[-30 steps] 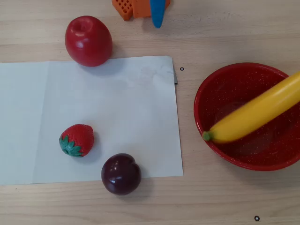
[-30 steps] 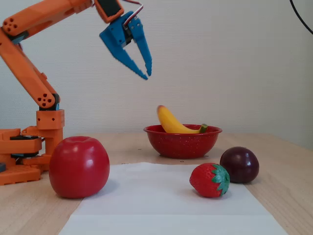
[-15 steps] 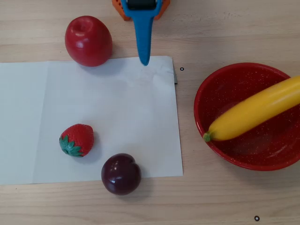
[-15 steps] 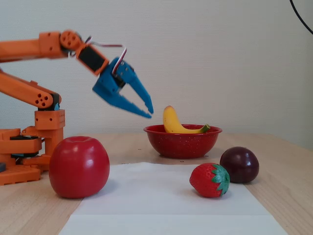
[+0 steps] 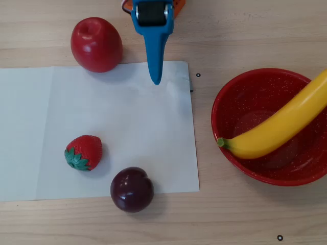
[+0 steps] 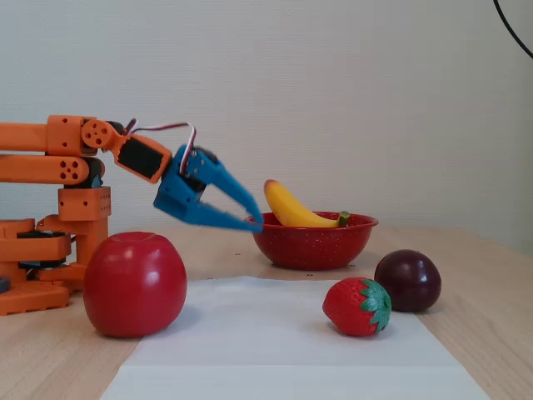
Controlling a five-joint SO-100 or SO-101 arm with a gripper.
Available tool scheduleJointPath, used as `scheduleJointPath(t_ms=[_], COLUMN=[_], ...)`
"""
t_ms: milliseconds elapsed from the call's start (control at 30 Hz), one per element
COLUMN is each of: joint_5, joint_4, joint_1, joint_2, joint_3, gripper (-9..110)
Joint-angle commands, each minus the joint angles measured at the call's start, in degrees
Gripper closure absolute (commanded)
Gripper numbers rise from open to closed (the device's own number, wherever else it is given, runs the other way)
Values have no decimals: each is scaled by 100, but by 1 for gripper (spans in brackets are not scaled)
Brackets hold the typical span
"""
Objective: Grasp the banana and put it in the red bowl
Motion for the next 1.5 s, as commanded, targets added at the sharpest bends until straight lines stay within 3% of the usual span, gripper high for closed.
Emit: scheduleJointPath(t_ms=[0,400,733,1467], joint_5=[-44,-677,-773,-844], joint_4=[-272,1863,2874,2944], joint_1=[-149,-211,-185,-185], joint_2=[281,817,817,817], joint_3=[404,404,404,404], gripper=[101,101,101,101])
